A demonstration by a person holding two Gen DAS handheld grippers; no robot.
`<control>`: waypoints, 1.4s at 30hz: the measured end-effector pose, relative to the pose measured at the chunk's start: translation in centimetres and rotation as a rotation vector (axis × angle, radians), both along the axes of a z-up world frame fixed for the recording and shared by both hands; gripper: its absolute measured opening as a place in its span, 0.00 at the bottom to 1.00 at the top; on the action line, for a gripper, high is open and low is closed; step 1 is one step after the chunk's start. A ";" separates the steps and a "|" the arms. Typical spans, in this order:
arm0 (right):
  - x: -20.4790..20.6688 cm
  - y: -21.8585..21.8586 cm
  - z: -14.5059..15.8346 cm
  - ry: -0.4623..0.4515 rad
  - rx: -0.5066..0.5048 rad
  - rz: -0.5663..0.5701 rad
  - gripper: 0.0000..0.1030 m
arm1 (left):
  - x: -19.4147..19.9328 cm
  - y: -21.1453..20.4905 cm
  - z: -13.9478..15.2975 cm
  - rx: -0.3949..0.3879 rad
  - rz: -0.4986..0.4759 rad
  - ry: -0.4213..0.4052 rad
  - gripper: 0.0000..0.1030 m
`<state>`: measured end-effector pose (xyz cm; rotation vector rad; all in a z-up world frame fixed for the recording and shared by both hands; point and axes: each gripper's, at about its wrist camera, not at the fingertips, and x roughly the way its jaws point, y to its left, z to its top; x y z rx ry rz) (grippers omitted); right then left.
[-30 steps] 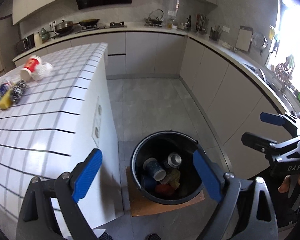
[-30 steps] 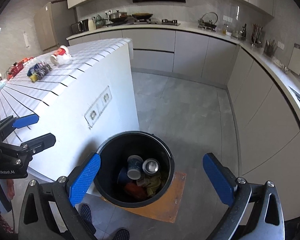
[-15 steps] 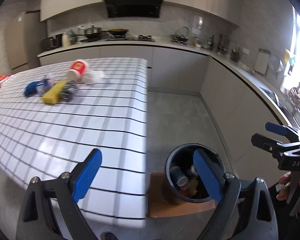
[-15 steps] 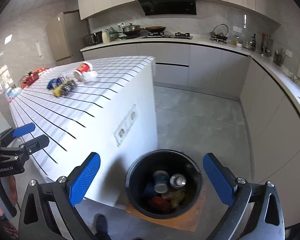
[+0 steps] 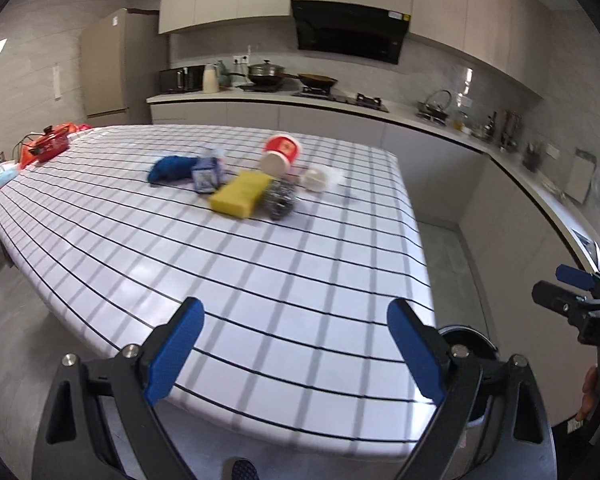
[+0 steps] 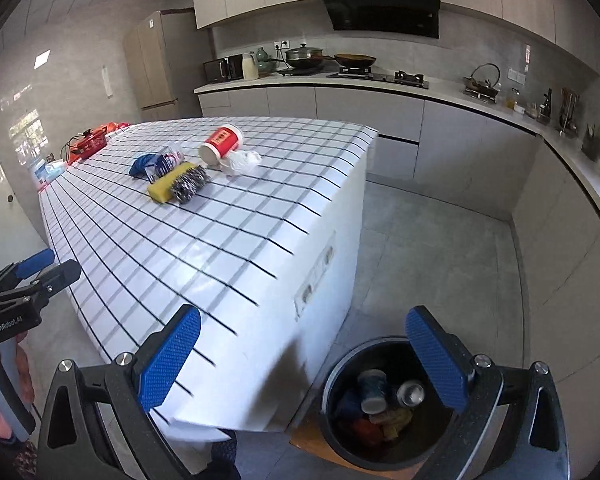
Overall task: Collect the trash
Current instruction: 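Move both open tools back from the bin toward the table, then grasp the white tissue with the right tool while the left tool grasps the milk carton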
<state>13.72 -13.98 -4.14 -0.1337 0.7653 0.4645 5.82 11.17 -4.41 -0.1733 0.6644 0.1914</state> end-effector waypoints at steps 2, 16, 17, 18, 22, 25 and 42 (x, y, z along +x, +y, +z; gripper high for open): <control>0.5 1.6 0.1 0.005 -0.007 -0.003 1.00 | 0.3 1.3 -0.1 -0.002 0.002 0.000 0.91; 4.3 12.3 1.7 -0.048 -0.021 0.002 1.00 | 3.6 10.1 0.7 0.011 0.050 -0.027 0.91; 4.6 12.9 1.7 -0.055 -0.022 0.003 1.00 | 4.1 10.7 0.7 0.014 0.049 -0.026 0.91; 4.8 13.4 1.8 -0.058 -0.021 0.006 1.00 | 4.3 11.0 0.7 0.016 0.050 -0.026 0.91; 6.2 15.7 1.7 -0.060 -0.025 0.020 1.00 | 5.9 12.6 0.5 0.015 0.045 -0.023 0.91; 7.6 17.0 1.4 -0.053 -0.028 0.021 1.00 | 7.4 13.6 0.0 0.001 0.033 -0.010 0.91; 15.7 22.6 -2.6 0.050 -0.050 -0.017 0.85 | 16.1 16.8 -3.7 -0.051 -0.059 0.073 0.86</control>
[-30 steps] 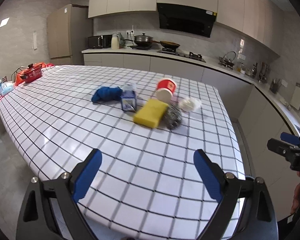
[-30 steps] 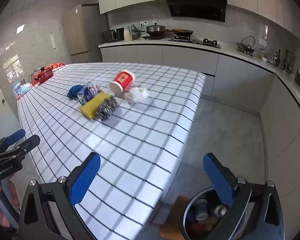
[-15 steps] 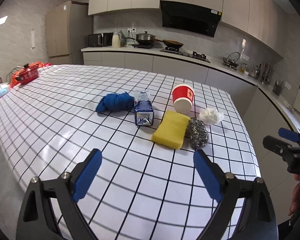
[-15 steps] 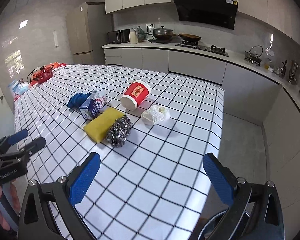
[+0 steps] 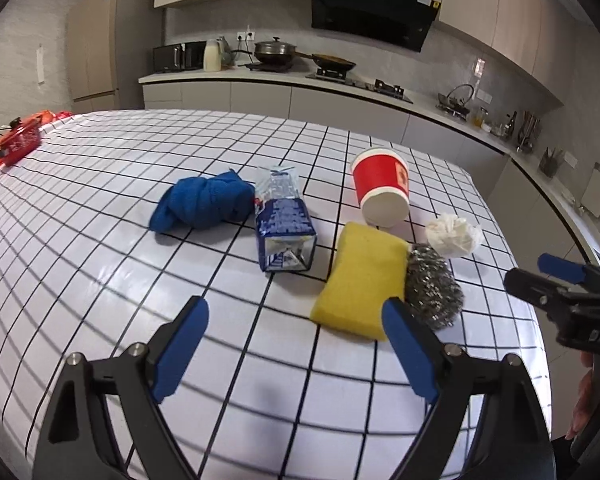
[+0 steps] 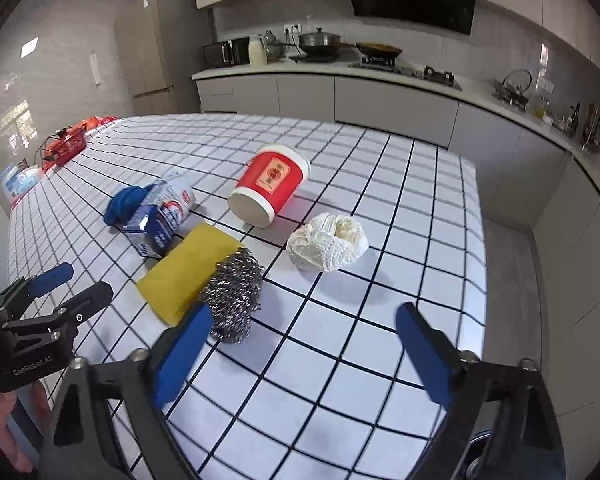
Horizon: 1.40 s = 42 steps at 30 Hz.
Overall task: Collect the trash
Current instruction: 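Grasp the white tissue with the right tool while the left tool grasps the milk carton, then carry the white tissue and milk carton over the black bin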
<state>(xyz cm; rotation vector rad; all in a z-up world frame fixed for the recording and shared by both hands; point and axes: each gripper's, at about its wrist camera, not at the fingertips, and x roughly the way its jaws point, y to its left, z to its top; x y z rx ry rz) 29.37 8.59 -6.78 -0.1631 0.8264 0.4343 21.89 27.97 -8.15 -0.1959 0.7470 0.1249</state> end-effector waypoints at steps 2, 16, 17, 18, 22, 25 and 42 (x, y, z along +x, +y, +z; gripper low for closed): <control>0.9 0.2 -0.6 0.016 0.003 -0.014 0.84 | 0.9 0.3 -0.3 -0.003 -0.011 0.006 0.84; 8.5 2.2 -4.4 0.097 -0.015 -0.083 0.74 | 7.4 3.1 -1.7 -0.038 -0.048 0.058 0.79; 8.9 2.4 -4.7 0.104 -0.017 -0.084 0.73 | 7.7 3.2 -1.8 -0.038 -0.051 0.064 0.79; 9.2 2.5 -4.9 0.109 -0.017 -0.085 0.70 | 8.0 3.2 -2.0 -0.037 -0.054 0.068 0.79; 9.7 2.9 -5.5 0.129 -0.016 -0.083 0.59 | 8.4 3.9 -2.7 -0.076 -0.064 0.095 0.59; 9.6 2.9 -5.5 0.129 -0.013 -0.077 0.42 | 8.1 4.2 -2.9 -0.092 -0.069 0.092 0.48; 5.0 0.4 -1.0 0.052 0.043 -0.049 0.36 | 3.8 2.8 0.7 -0.060 -0.052 -0.009 0.46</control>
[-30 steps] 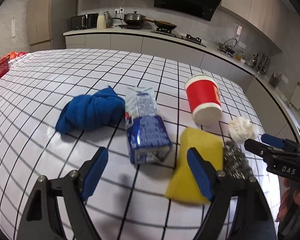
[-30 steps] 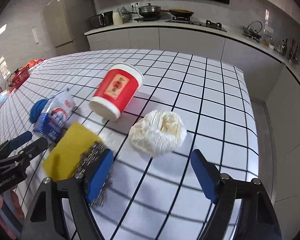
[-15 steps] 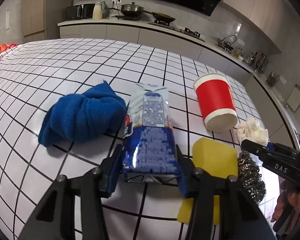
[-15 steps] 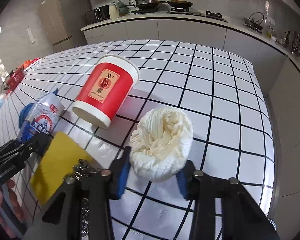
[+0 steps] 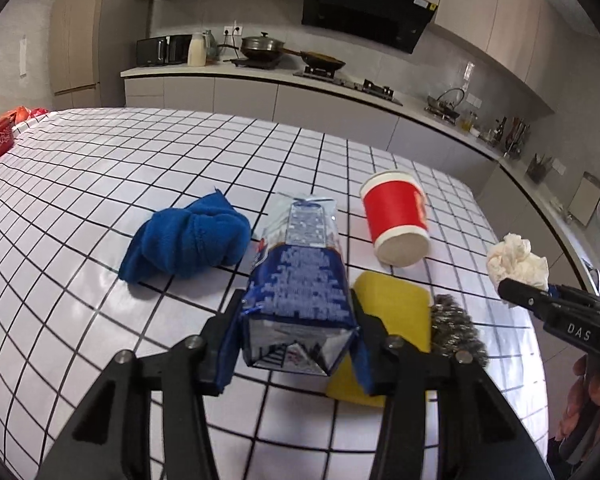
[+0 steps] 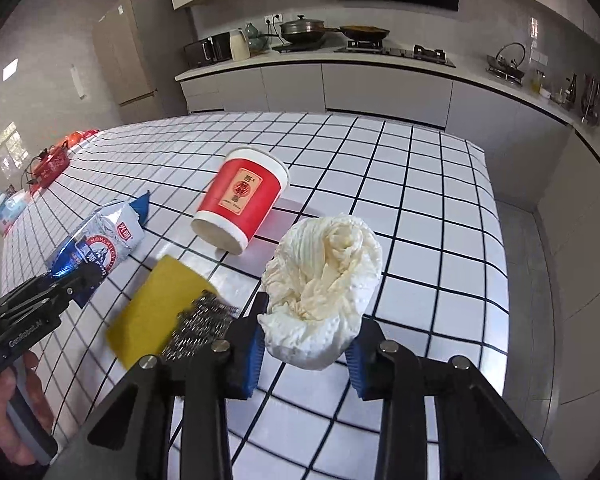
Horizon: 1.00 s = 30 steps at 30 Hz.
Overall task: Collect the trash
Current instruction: 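Carry the white tissue and milk carton over the black bin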
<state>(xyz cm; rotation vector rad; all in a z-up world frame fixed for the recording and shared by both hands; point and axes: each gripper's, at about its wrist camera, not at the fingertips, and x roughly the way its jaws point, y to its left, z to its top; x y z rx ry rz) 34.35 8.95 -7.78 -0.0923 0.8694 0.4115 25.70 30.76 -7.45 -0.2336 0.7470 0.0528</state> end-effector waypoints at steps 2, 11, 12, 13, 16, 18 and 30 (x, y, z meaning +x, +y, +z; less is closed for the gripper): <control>-0.8 -0.6 0.5 -0.009 0.007 0.003 0.36 | -0.5 -0.5 0.4 0.004 -0.005 -0.009 0.46; -5.1 -4.7 2.7 -0.042 0.025 0.000 0.35 | -3.6 -4.7 2.8 0.014 -0.046 -0.055 0.46; -5.7 -5.4 3.0 -0.047 0.025 -0.003 0.35 | -4.1 -5.4 3.1 0.014 -0.053 -0.063 0.46; -6.3 -6.2 3.3 -0.053 0.027 -0.008 0.35 | -4.4 -6.2 3.4 0.018 -0.062 -0.069 0.46; -7.9 -8.2 4.1 -0.063 0.030 -0.025 0.35 | -5.1 -8.4 4.0 0.015 -0.090 -0.080 0.46; -9.0 -10.0 4.6 -0.069 0.031 -0.041 0.35 | -5.6 -9.8 4.2 0.013 -0.109 -0.084 0.46; -14.1 -20.6 5.3 -0.063 0.021 -0.140 0.35 | -8.4 -19.3 4.5 0.003 -0.240 -0.086 0.46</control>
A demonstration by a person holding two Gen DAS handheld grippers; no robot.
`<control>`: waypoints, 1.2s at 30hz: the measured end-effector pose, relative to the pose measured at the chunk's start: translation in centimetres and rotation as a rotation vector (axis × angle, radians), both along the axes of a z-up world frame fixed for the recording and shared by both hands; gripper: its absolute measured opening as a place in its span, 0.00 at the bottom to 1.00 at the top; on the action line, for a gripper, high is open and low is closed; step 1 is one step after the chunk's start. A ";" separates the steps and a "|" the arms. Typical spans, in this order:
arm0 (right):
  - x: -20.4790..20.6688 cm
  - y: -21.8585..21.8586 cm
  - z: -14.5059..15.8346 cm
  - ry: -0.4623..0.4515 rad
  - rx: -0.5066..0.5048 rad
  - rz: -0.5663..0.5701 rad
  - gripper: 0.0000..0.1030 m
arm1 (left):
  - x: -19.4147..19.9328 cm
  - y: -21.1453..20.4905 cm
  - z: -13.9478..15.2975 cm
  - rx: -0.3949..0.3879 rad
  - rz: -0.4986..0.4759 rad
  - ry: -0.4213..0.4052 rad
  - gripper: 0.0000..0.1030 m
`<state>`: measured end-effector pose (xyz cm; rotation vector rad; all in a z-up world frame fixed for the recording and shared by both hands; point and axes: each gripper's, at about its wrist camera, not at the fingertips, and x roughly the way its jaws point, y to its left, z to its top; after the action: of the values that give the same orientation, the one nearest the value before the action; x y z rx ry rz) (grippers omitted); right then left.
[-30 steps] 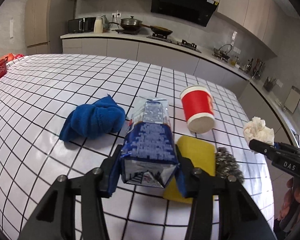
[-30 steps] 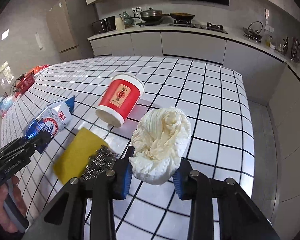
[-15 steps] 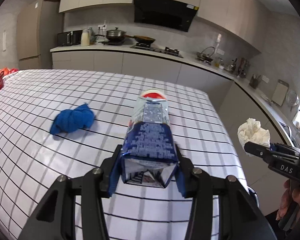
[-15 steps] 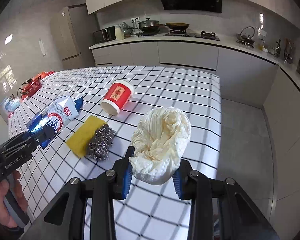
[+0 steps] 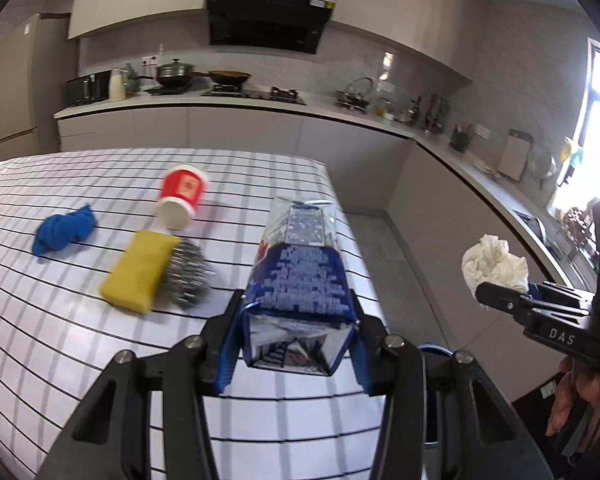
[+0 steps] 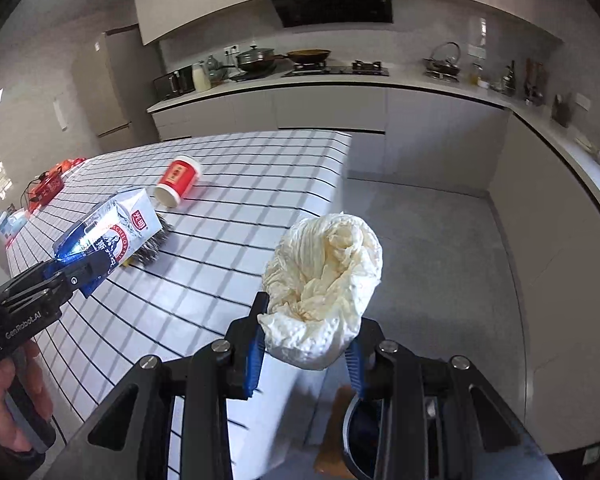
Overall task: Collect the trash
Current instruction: 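Carry the white tissue and milk carton over the black bin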
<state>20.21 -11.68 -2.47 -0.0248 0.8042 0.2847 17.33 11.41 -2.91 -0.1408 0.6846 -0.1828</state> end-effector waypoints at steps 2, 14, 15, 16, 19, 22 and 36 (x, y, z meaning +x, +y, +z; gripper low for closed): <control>-0.8 -1.9 -0.1 0.004 -0.002 -0.016 0.35 | -0.2 -1.4 0.0 0.000 -0.020 0.001 0.46; -4.7 -11.7 -1.0 0.033 -0.021 -0.095 0.35 | -1.8 -10.5 -1.1 -0.006 -0.129 0.028 0.46; -4.9 -12.4 -1.2 0.039 -0.022 -0.099 0.35 | -2.0 -11.6 -1.4 -0.007 -0.144 0.034 0.46; -5.2 -13.2 -1.5 0.048 -0.023 -0.102 0.35 | -2.2 -12.5 -1.6 -0.006 -0.153 0.039 0.46; -5.9 -14.7 -2.6 0.072 -0.032 -0.101 0.35 | -2.6 -14.8 -2.7 -0.006 -0.182 0.063 0.46; -6.4 -16.3 -3.7 0.096 -0.036 -0.095 0.35 | -2.9 -16.7 -4.0 -0.004 -0.203 0.093 0.46; -5.6 -20.1 -9.5 0.203 -0.032 -0.050 0.35 | -3.6 -22.5 -9.4 0.025 -0.224 0.203 0.46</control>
<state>14.60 -31.80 -12.00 -0.0061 1.0094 0.2297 13.75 -11.07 -12.33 -0.0587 0.9046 -0.3787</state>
